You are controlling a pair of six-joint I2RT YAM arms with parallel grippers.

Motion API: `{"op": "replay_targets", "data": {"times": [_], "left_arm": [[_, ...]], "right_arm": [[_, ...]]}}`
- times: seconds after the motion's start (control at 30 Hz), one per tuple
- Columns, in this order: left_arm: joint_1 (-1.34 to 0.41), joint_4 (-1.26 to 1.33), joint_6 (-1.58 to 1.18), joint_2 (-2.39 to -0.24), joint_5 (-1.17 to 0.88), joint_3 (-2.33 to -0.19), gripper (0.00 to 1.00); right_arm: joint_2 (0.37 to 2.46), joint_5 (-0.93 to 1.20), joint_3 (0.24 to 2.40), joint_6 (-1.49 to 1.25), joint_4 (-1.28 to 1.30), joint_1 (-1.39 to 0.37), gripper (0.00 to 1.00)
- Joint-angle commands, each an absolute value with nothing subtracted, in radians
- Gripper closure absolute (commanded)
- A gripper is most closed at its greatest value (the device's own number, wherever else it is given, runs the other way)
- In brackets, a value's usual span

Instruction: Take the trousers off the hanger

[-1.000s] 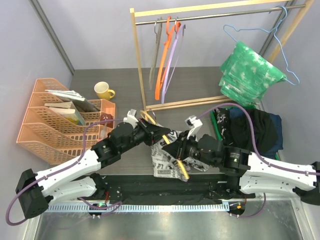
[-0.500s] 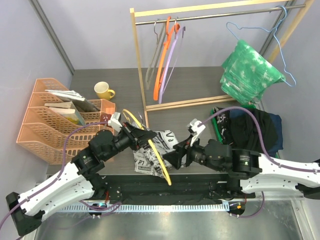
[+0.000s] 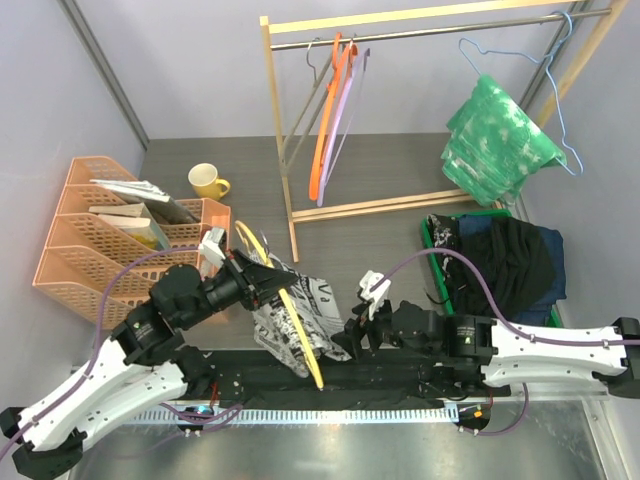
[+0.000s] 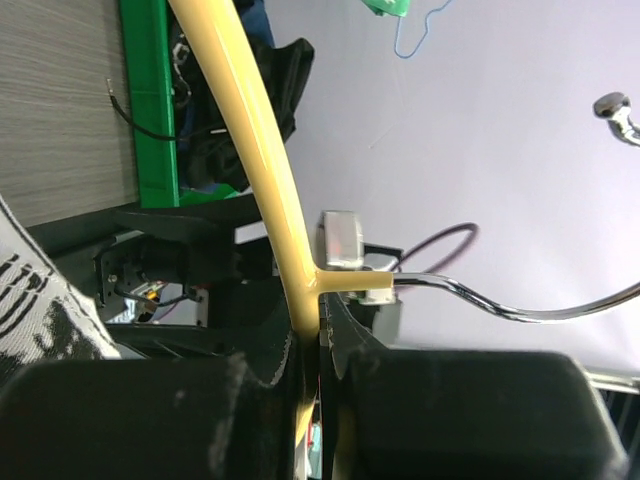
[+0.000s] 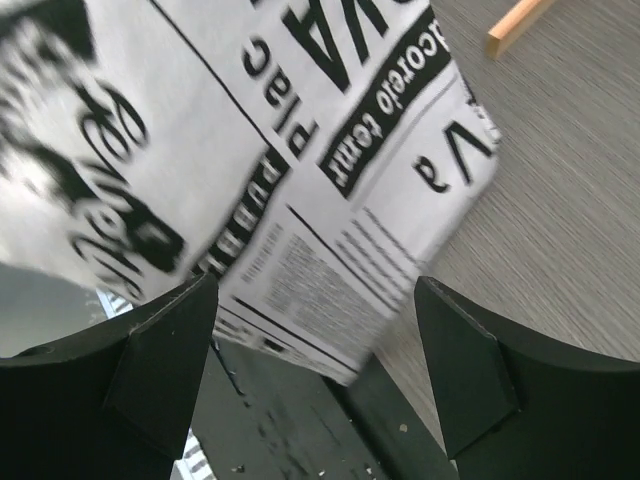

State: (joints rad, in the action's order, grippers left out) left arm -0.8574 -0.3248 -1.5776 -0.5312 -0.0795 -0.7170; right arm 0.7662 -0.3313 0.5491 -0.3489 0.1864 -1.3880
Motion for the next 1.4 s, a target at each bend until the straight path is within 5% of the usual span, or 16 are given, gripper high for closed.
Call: {"op": "replay_targets", "data": {"times": [0.0,0.27,0.63,1.37], "left_arm": [[-0.856,-0.304,-1.554,-0.474,-0.101,-0.828,1.00],[-0.856,-0.319,-1.583,-0.454,-0.072,-0.854,1.00],[-0.854,-0.344,-1.577,-0.460,-0.083,-0.917,1.00],[-0.856,-0.351,-1.601,-0.425,-0.066,-0.904,0.99]], "right_arm": [[0.671,-0.266,0.493,-0.241,0.008,-1.397,0.14],[0.623,-0.037,0.374,-0.134,-0.254,-1.416,0.07],[0.997,-0.372,0.456,0.034,-0.525,-1.516,0.05],[1.157,-0.327,0.494,0.052,-0.810,-1.525,0.07]]}}
